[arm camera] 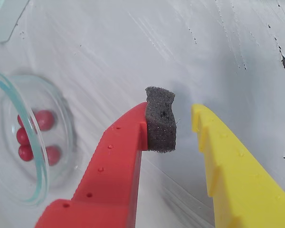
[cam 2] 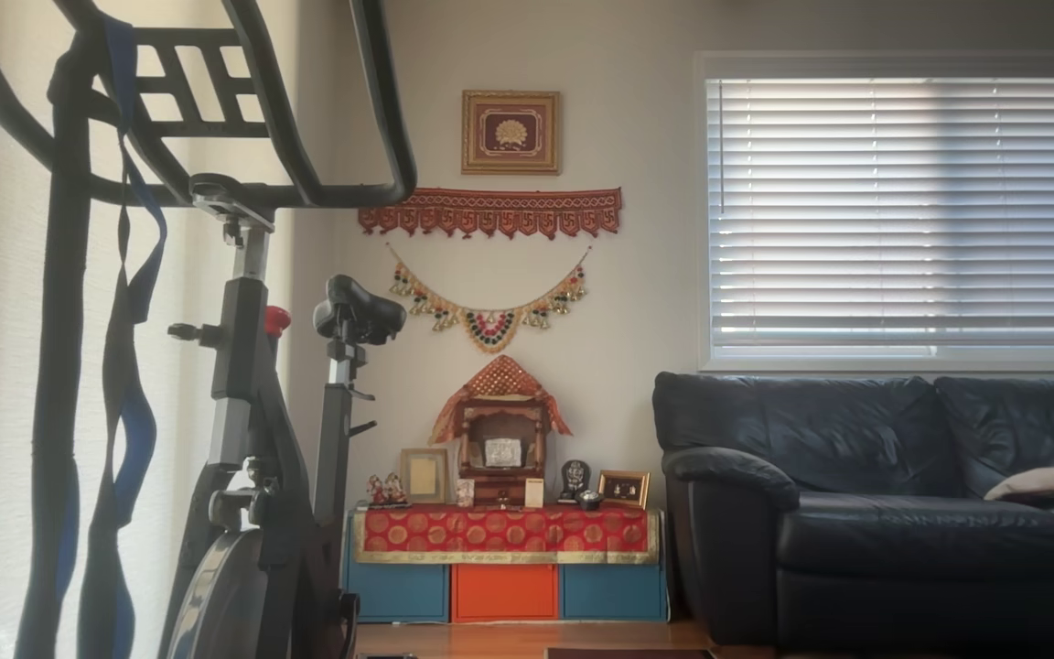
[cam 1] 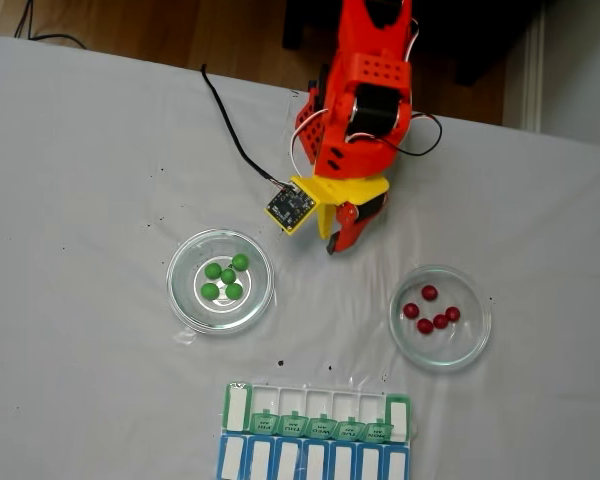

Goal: Sort medicines into box.

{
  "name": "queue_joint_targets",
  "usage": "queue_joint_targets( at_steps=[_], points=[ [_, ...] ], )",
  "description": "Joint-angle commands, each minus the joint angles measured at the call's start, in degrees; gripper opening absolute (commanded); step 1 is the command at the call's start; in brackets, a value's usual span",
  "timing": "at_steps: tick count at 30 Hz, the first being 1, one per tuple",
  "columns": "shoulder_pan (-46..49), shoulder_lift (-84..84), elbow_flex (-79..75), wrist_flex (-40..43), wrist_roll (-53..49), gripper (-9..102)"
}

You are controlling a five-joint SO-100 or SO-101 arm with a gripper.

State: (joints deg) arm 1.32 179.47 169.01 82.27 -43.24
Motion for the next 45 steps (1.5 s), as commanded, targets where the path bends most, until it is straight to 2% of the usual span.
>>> queue_joint_targets(
  at_steps=[1,27,31,34,39,42,45],
  points=[
    [-0.1,-0.5,-0.5,1.6,0.6,9],
    [-0.4,-0.5,-0.5,1.6,0.6,9],
    [-3.2,-0.4,-0.5,1.6,0.8,9],
    [-4.9,-0.4,-0.5,1.5,-2.6,9],
    [-7.5,-0.4,-0.5,0.6,3.9,12],
    [-6.9,-0.4,-0.6,-4.2,6.9,12],
    [-6.7,-0.4,-0.6,-5.4,10.3,12]
  ],
)
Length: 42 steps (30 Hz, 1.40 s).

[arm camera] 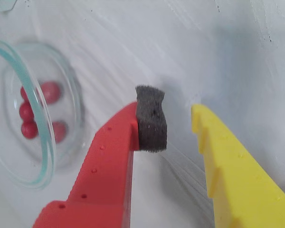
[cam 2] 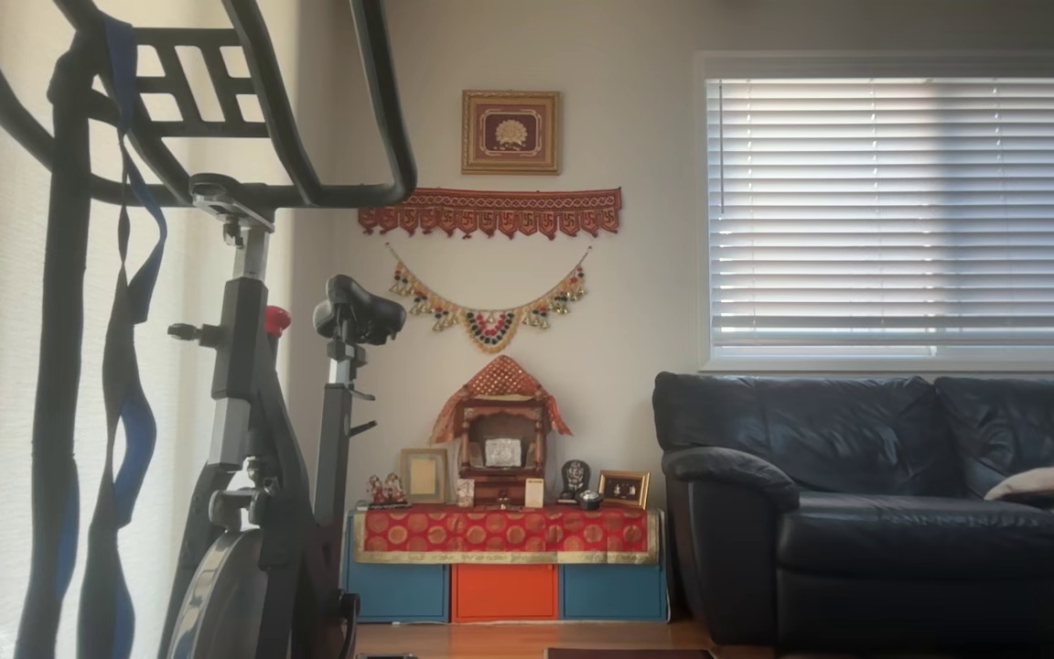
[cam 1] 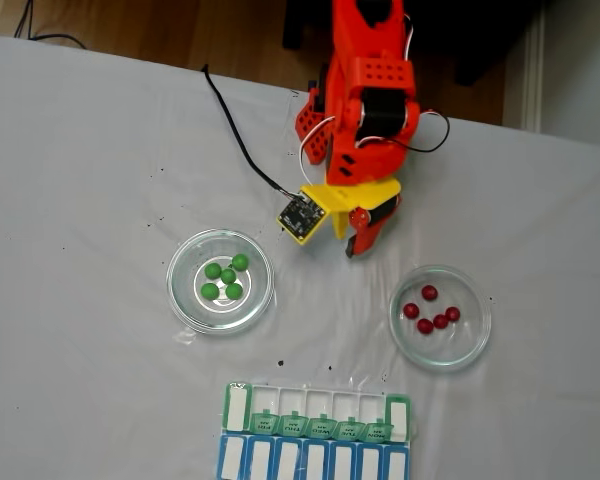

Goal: Sort medicines into box.

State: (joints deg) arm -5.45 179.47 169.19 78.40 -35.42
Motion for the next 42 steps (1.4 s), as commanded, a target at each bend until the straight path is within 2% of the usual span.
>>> queue_joint_targets(
  at_steps=[1,7,17,20,24,28,33,42],
  points=[
    [0.2,-0.4,-0.8,-2.1,3.9,12],
    [0.5,-0.4,-4.2,-2.7,8.6,11],
    [0.3,-1.8,-16.0,2.5,9.4,11],
    [-1.1,-12.0,-23.3,0.7,11.4,11],
    [-1.1,-33.9,-39.5,2.7,10.5,11],
    [0.2,-48.3,-52.8,2.5,9.1,11],
    [0.0,-54.5,-58.5,1.8,6.8,11],
    [-1.4,-51.2,-60.2,4.5,1.7,11]
  ],
)
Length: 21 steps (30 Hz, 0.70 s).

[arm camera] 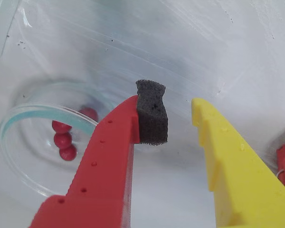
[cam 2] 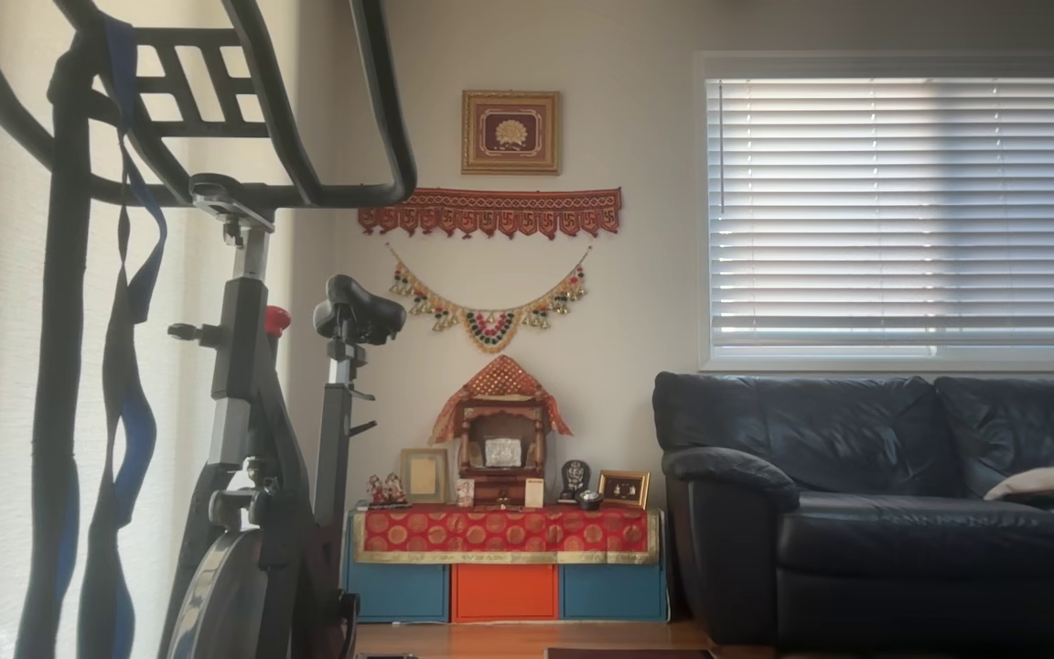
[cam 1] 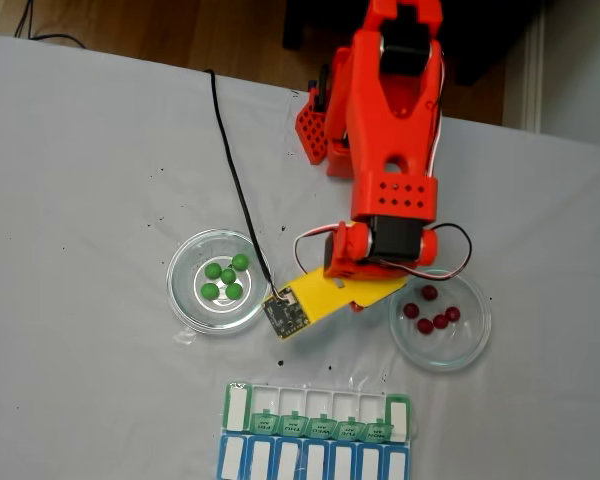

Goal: Sort medicines into box.

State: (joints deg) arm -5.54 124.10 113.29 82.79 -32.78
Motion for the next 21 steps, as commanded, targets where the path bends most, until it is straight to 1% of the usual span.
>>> queue_joint_targets(
  at_steps=[1,4,6,15,19,21],
  points=[
    [-1.8,4.3,-4.7,0.1,-0.5,11],
    [-3.2,3.3,-6.2,0.6,-0.1,10],
    [-4.1,2.7,-7.1,1.6,0.0,6],
    [-6.6,4.8,-8.6,2.5,0.0,5],
    [-8.5,5.3,-8.5,3.2,1.5,4],
    [-9.7,7.8,-7.5,1.8,2.6,4]
  ],
)
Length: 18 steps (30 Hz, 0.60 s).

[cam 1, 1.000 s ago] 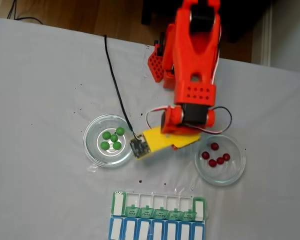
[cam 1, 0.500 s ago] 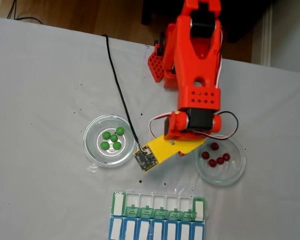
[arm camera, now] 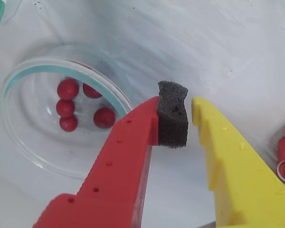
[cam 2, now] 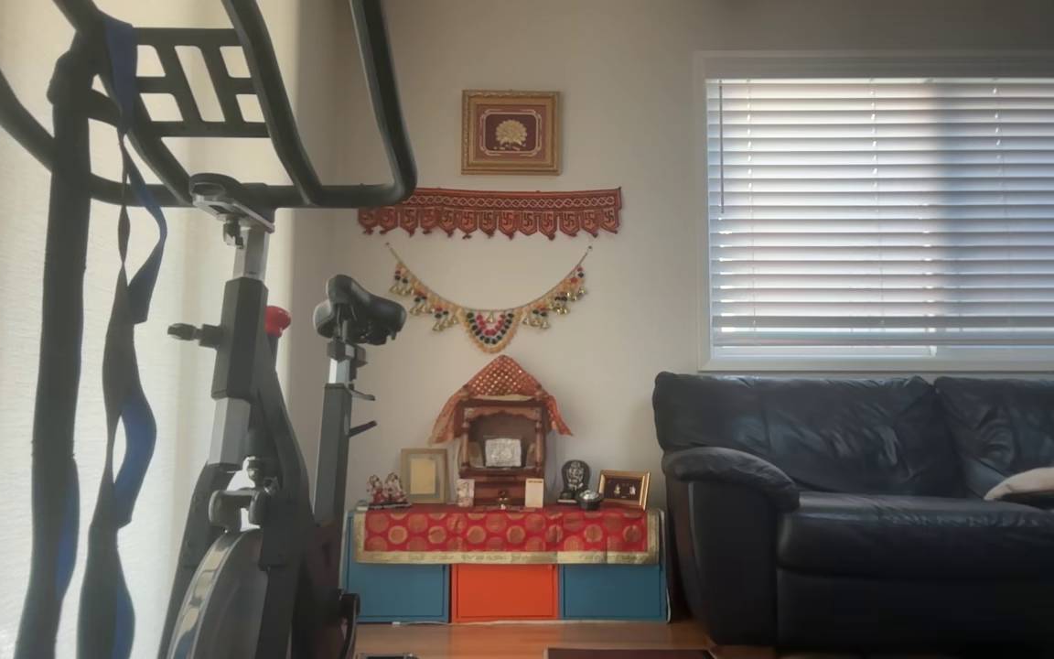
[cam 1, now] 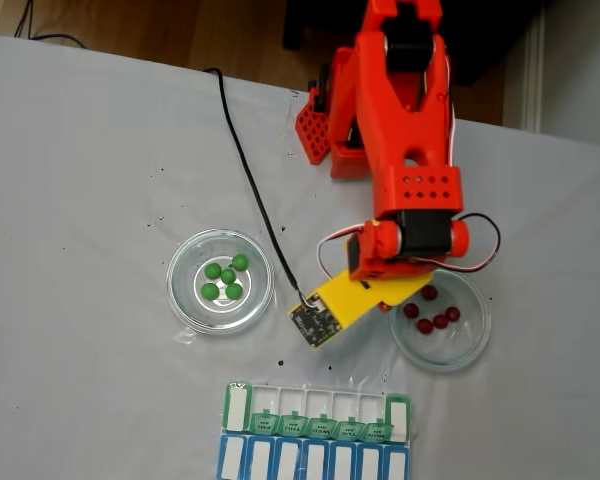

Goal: Sort medicines into box.

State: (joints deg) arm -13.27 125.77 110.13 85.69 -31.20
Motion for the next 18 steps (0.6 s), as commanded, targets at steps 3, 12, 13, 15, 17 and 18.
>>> queue_joint_targets(
  at_steps=[3,12,13,15,17,18],
  points=[
    [-4.0,8.6,-4.2,-1.0,3.0,4],
    [-13.0,11.1,-7.6,1.8,9.1,2],
    [-14.2,11.1,-7.6,2.1,9.8,2],
    [-16.2,12.0,-6.5,1.3,11.2,1],
    [-17.5,12.2,-5.7,0.2,12.5,1],
    [-18.6,11.5,-5.1,-0.4,12.6,1]
  ],
)
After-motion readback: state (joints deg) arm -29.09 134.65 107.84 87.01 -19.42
